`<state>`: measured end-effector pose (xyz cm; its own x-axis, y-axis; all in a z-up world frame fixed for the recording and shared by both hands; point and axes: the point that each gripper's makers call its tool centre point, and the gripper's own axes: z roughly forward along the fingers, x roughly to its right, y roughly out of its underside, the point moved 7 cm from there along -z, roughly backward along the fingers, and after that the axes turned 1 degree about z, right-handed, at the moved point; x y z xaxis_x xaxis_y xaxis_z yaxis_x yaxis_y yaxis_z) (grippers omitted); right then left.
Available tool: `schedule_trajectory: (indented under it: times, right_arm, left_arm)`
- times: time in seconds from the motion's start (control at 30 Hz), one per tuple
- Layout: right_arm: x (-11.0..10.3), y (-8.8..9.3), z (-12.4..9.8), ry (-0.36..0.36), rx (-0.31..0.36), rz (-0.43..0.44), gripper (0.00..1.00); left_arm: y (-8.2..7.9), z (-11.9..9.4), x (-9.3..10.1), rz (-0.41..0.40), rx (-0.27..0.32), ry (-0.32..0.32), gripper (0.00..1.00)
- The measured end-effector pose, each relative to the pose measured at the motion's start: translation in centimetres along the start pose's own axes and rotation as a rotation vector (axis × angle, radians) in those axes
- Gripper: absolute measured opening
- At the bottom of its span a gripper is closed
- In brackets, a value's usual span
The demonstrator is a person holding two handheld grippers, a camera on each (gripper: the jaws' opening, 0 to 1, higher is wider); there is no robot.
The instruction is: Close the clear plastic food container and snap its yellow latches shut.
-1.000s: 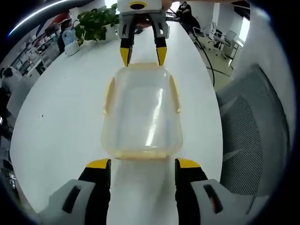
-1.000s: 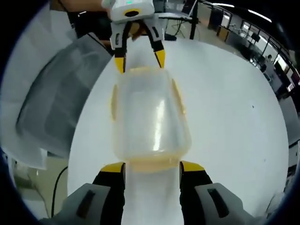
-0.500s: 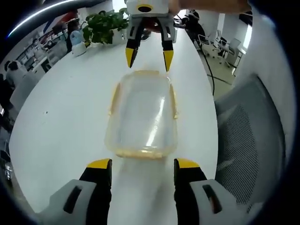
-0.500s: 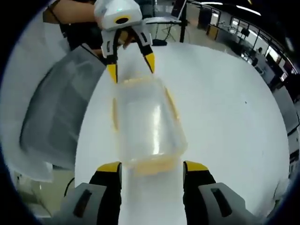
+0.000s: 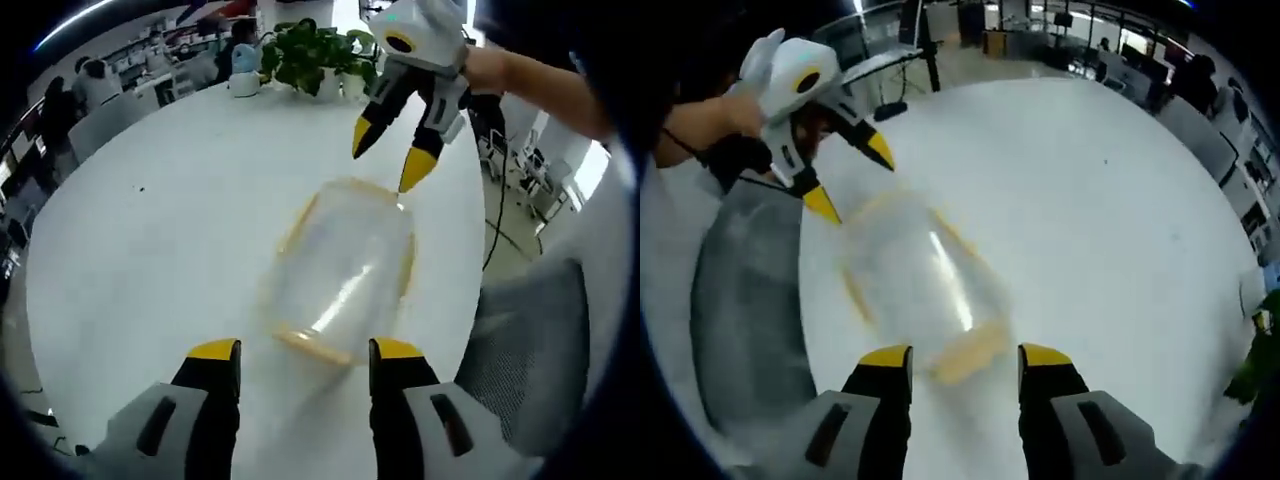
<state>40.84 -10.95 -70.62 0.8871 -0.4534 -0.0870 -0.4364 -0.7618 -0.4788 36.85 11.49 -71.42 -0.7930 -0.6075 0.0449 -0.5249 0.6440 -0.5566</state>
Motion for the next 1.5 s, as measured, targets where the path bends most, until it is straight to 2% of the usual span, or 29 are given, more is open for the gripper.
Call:
schedule_trajectory:
  times: [0.1, 0.2, 0.27, 0.33, 0.43, 0.47, 0.57, 0.63, 0.73, 0.83, 0.97, 1.3, 1.5]
  right_arm:
    - [0.1, -0.2, -0.1, 0.025, -0.007, 0.070, 0.40]
    - [0.1, -0.4, -0.1, 0.047, -0.015, 0.092, 0.39]
    - [0.3, -0.5, -0.1, 0.070, -0.018, 0.137, 0.39]
    - [0.3, -0.6, -0.1, 0.070, -0.012, 0.178, 0.39]
    - [0.3, -0.5, 0.1, 0.083, -0.022, 0.206, 0.38]
    - [0.3, -0.5, 0.2, 0.082, -0.028, 0.239, 0.38]
    - [0.2, -0.5, 0.3, 0.085, -0.026, 0.296, 0.36]
    - [0.1, -0.5, 0.4, 0.076, -0.024, 0.293, 0.36]
    - [0.0, -0.4, 0.7, 0.081, -0.036, 0.319, 0.36]
    - [-0.1, -0.2, 1.0, 0.078, -0.050, 0.346, 0.36]
    - [-0.3, -0.1, 1.6, 0.063, -0.052, 0.376, 0.35]
    - [-0.7, 0.5, 2.4, 0.030, -0.051, 0.439, 0.32]
    - [-0.4, 0.5, 2.5, 0.011, -0.051, 0.469, 0.32]
  left_arm:
    - [-0.3, 0.0, 0.1, -0.129, 0.017, -0.021, 0.51]
    - [-0.3, 0.1, 0.2, -0.182, 0.003, -0.041, 0.50]
    - [-0.1, 0.2, 0.3, -0.244, -0.009, -0.061, 0.50]
    - [-0.1, 0.4, 0.6, -0.330, 0.002, -0.043, 0.49]
    - [0.0, 0.5, 0.6, -0.403, 0.005, -0.057, 0.49]
    - [0.1, 0.5, 0.7, -0.440, -0.001, -0.058, 0.49]
    - [0.2, 0.7, 0.8, -0.503, 0.003, -0.039, 0.48]
    - [0.3, 0.8, 0.7, -0.471, -0.013, -0.065, 0.47]
    - [0.3, 1.1, 1.0, -0.558, -0.002, -0.035, 0.46]
    - [0.7, 1.3, 0.9, -0.557, -0.020, -0.047, 0.45]
    - [0.8, 1.7, 1.2, -0.620, -0.015, -0.019, 0.43]
    - [0.8, 2.4, 1.5, -0.661, 0.009, 0.012, 0.38]
    - [0.8, 2.5, 1.4, -0.673, -0.001, 0.032, 0.37]
